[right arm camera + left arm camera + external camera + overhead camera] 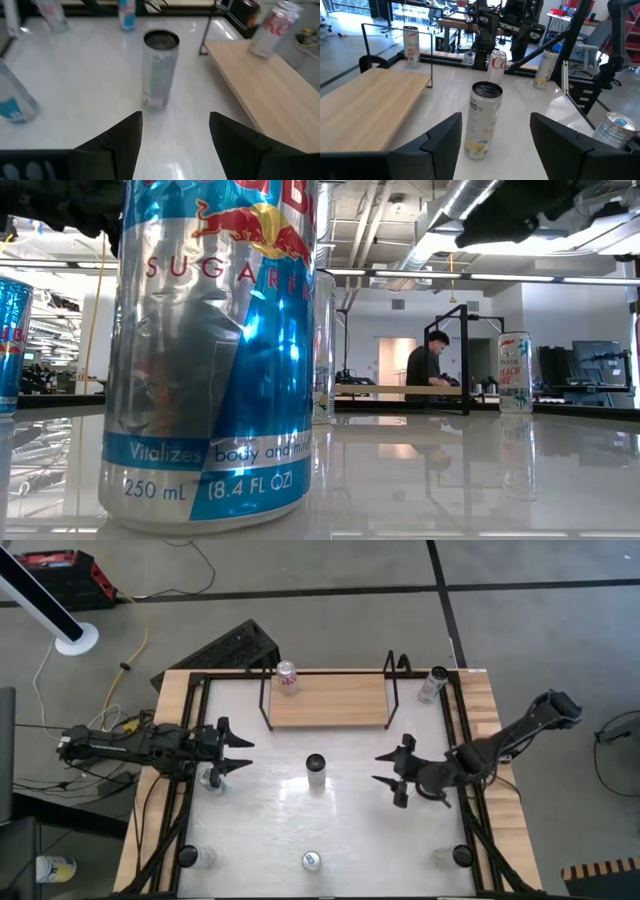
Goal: Place canned beverage on shelf
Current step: Put the top left blue soda can on the shelf
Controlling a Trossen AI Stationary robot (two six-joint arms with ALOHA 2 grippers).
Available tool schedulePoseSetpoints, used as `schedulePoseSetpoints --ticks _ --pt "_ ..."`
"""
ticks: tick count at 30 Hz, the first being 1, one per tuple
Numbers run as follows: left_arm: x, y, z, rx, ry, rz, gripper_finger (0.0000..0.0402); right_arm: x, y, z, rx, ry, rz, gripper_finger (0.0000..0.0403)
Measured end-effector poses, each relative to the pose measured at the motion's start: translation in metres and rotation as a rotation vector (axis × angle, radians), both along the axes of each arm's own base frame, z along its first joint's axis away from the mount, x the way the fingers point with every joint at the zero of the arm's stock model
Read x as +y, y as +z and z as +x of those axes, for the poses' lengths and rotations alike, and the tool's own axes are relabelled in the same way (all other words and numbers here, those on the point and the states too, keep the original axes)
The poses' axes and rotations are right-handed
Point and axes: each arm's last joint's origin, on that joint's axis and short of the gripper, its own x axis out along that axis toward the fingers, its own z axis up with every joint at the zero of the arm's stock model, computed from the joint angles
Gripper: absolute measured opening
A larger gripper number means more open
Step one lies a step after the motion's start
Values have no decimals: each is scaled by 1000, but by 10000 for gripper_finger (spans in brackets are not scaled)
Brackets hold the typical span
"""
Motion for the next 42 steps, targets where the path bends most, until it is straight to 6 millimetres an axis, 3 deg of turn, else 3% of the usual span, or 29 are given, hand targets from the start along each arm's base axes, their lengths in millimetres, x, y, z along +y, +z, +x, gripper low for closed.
schedulePoseSetpoints --ticks 9,26,33,42 --pt "-1 0 0 0 -22 -28 219 -10 3 5 -59 77 27 255" --pt "-1 0 0 2 -49 -17 219 -30 54 -43 -79 71 65 255" --pt "-2 -1 0 9 -79 -17 219 -30 71 -50 65 124 121 255" --pt "-2 -1 0 9 -82 -9 219 -31 93 -54 292 -31 222 255"
